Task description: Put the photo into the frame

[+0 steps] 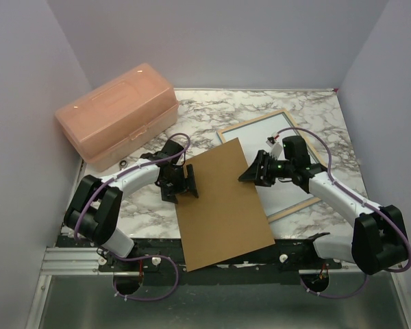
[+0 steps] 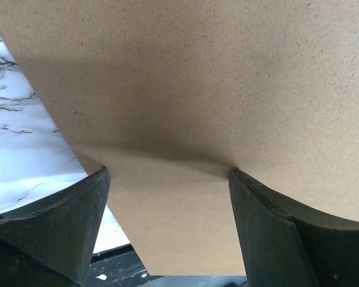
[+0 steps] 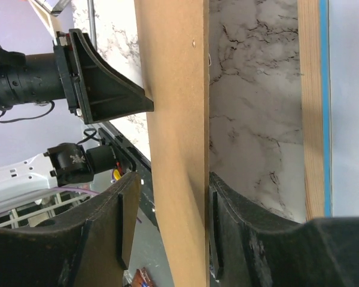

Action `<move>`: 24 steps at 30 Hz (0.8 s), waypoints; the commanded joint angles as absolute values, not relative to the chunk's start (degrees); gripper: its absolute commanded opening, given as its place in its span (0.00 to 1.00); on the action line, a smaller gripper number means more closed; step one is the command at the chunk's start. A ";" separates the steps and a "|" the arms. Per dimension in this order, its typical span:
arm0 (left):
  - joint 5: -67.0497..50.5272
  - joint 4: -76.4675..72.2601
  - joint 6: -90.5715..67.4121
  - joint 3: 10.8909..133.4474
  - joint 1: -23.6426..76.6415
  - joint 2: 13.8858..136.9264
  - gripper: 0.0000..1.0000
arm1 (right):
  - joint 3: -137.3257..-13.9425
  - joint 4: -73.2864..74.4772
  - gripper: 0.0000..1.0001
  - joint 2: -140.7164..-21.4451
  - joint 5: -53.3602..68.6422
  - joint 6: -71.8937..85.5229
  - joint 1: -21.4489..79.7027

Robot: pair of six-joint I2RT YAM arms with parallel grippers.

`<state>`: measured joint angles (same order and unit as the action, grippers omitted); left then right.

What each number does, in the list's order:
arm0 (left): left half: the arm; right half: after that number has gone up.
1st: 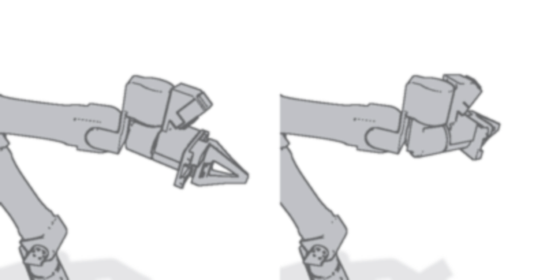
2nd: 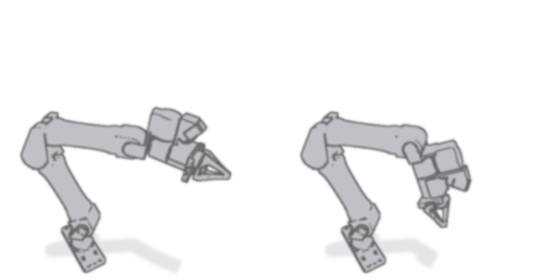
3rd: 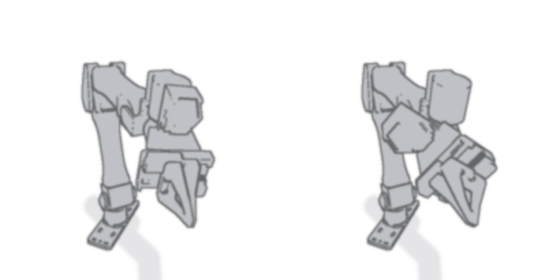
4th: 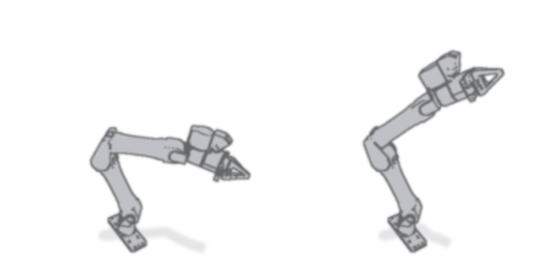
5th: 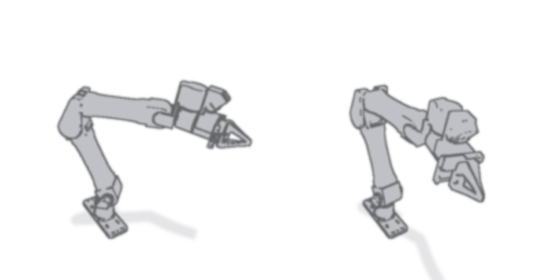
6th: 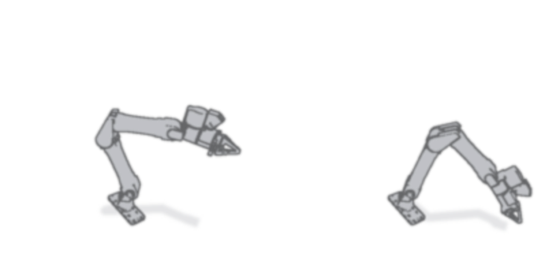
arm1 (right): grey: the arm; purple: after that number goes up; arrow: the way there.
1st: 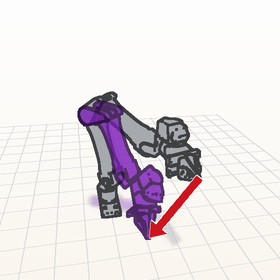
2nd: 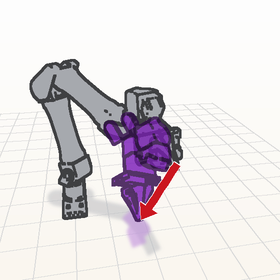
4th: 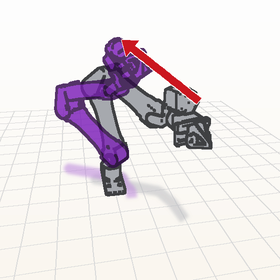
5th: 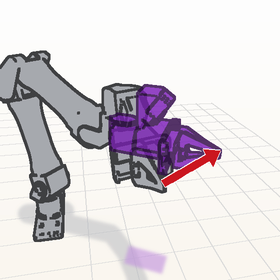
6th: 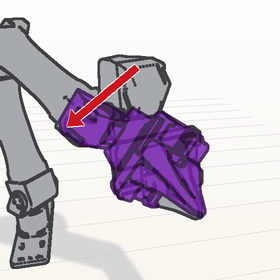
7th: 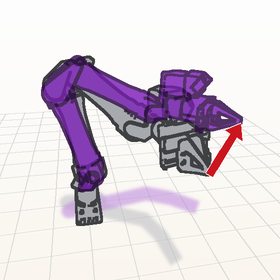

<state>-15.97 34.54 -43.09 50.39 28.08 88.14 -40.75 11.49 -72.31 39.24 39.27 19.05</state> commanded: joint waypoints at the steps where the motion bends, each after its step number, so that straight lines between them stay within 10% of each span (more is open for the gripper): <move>1: -18.18 30.59 -43.24 50.53 28.64 88.67 0.81 | -41.81 9.40 0.47 -71.12 45.68 41.70 19.90; 11: -19.03 29.28 -42.77 50.39 28.74 86.26 0.82 | -49.56 19.31 0.03 -70.12 40.99 38.21 20.13; 24: -13.48 32.76 -42.45 53.06 28.91 69.75 0.87 | -78.86 49.41 0.01 -75.65 24.88 25.43 20.17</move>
<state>-17.32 31.31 -42.74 50.70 28.64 76.42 -71.13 38.89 -73.56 30.02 29.17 20.03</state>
